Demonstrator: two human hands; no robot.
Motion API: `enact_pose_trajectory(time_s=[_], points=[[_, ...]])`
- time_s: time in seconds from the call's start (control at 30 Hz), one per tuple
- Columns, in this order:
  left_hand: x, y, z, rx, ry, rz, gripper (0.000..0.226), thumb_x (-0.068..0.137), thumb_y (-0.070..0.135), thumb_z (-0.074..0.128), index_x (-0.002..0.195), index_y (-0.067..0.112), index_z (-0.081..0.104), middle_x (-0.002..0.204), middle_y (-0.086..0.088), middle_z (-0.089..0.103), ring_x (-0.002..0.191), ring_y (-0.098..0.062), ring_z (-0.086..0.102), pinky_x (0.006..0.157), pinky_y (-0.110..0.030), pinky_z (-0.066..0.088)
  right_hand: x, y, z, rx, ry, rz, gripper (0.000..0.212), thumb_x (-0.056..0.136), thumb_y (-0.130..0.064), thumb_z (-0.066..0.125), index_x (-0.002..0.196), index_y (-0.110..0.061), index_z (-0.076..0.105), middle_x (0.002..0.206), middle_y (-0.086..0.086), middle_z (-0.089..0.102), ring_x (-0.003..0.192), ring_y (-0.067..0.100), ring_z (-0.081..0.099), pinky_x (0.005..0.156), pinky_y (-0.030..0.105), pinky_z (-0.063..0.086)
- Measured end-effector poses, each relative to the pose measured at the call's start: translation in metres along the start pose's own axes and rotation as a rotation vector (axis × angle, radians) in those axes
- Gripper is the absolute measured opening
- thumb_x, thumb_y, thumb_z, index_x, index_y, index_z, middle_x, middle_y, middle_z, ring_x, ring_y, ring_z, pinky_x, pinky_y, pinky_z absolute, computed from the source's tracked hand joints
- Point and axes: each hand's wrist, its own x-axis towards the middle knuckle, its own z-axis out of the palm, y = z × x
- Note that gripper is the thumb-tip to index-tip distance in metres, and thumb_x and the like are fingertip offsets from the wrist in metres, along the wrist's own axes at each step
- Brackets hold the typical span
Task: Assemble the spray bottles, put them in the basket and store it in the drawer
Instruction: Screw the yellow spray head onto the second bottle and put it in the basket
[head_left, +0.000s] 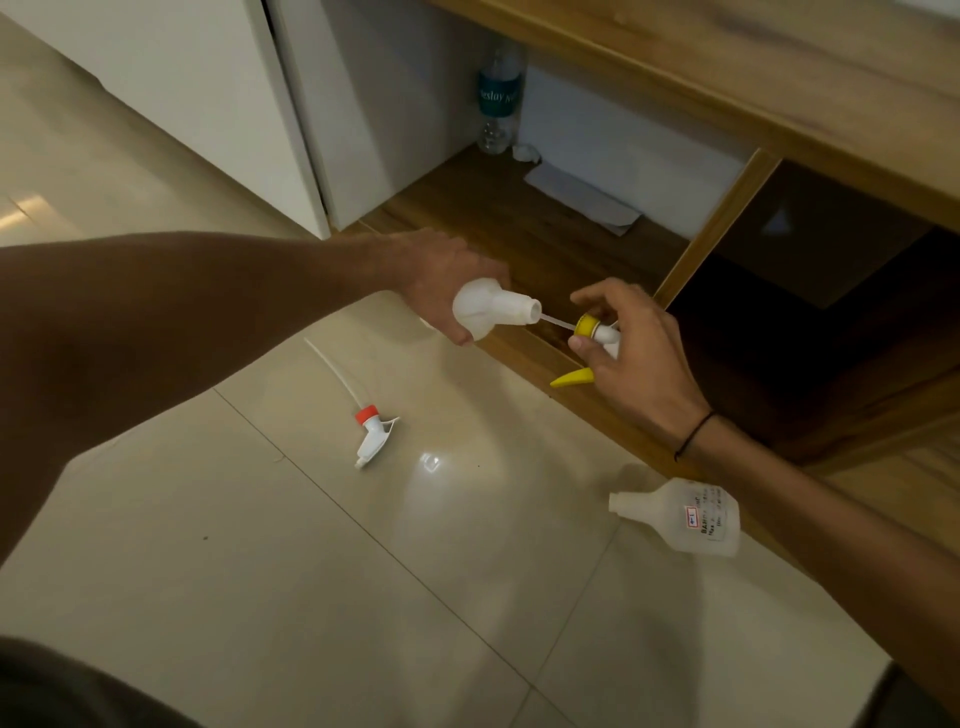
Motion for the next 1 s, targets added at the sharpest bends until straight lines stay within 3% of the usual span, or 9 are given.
enact_pose_trajectory(time_s=[0.13,0.3,0.4,0.57,0.7,0.77,0.83,0.9,1.0], points=[[0.000,0.007,-0.020,-0.065,-0.042,0.322,0.082,0.064,0.071,0.082,0.133,0.038,0.052,0.115,0.012,0.063,0.095,-0.013,0.060,0.072,-0.035,0.055,0.004,-0.002,0.003,-0.046,0.020,-0.016,0.027,0.090,-0.015,0.079,0.115,-0.013,0.066,0.118,0.002,0.060,0.097,0.008,0.054,0.070,0.003,0.034],[0.005,0.018,-0.023,-0.001,-0.053,0.394,0.082,0.065,0.075,0.075,0.133,0.035,0.053,0.117,0.005,0.068,0.098,-0.018,0.066,0.071,-0.032,0.053,0.006,-0.003,0.008,-0.036,0.022,-0.013,0.030,0.086,-0.018,0.083,0.111,-0.013,0.068,0.108,0.001,0.063,0.087,0.008,0.054,0.066,0.006,0.043],[0.005,0.014,-0.023,0.011,0.018,0.418,0.082,0.065,0.075,0.075,0.133,0.036,0.053,0.117,0.004,0.067,0.105,-0.021,0.065,0.074,-0.033,0.051,0.005,0.002,0.010,-0.025,0.029,0.002,0.032,0.084,-0.026,0.084,0.109,-0.014,0.067,0.099,-0.004,0.067,0.077,-0.001,0.053,0.059,-0.001,0.039],[-0.004,0.009,-0.017,0.014,0.119,0.398,0.085,0.065,0.077,0.073,0.136,0.035,0.050,0.123,0.002,0.061,0.112,-0.022,0.057,0.075,-0.035,0.048,0.007,0.007,0.014,0.069,0.035,0.070,0.025,0.084,-0.037,0.083,0.094,-0.018,0.070,0.088,-0.002,0.068,0.079,0.009,0.060,0.060,0.024,0.049],[-0.009,0.008,-0.010,-0.029,0.195,0.341,0.086,0.064,0.070,0.078,0.136,0.029,0.053,0.123,0.000,0.059,0.109,-0.022,0.055,0.075,-0.034,0.051,0.009,0.005,0.019,0.319,0.067,0.201,0.023,0.085,-0.028,0.084,0.094,-0.010,0.073,0.090,0.012,0.072,0.083,0.026,0.071,0.065,0.037,0.059],[-0.011,0.007,-0.008,-0.024,0.247,0.314,0.087,0.064,0.067,0.079,0.137,0.028,0.053,0.124,-0.002,0.058,0.110,-0.023,0.053,0.074,-0.033,0.048,0.010,0.005,0.025,0.484,0.062,0.272,0.025,0.087,-0.020,0.084,0.098,-0.002,0.071,0.094,0.022,0.073,0.079,0.028,0.073,0.056,0.033,0.059],[-0.011,0.006,-0.008,-0.041,0.250,0.314,0.087,0.063,0.065,0.081,0.137,0.027,0.054,0.125,-0.002,0.058,0.110,-0.023,0.053,0.075,-0.033,0.046,0.009,0.004,0.030,0.579,0.075,0.300,0.024,0.087,-0.013,0.083,0.097,0.004,0.069,0.090,0.018,0.071,0.068,0.012,0.070,0.049,0.023,0.054],[-0.011,0.003,-0.010,-0.108,0.182,0.336,0.085,0.061,0.063,0.082,0.135,0.028,0.056,0.123,0.000,0.060,0.108,-0.020,0.055,0.076,-0.033,0.049,0.006,0.005,0.034,0.481,0.088,0.215,0.022,0.088,-0.013,0.082,0.096,0.001,0.067,0.083,0.004,0.066,0.064,0.004,0.063,0.050,0.023,0.051],[-0.013,-0.003,-0.012,-0.291,0.021,0.312,0.085,0.058,0.064,0.080,0.132,0.028,0.059,0.124,0.004,0.064,0.105,-0.016,0.063,0.077,-0.030,0.057,0.005,0.005,0.032,0.317,0.064,0.015,0.021,0.088,-0.015,0.080,0.100,-0.008,0.065,0.092,-0.007,0.063,0.079,0.001,0.060,0.061,0.015,0.050]])
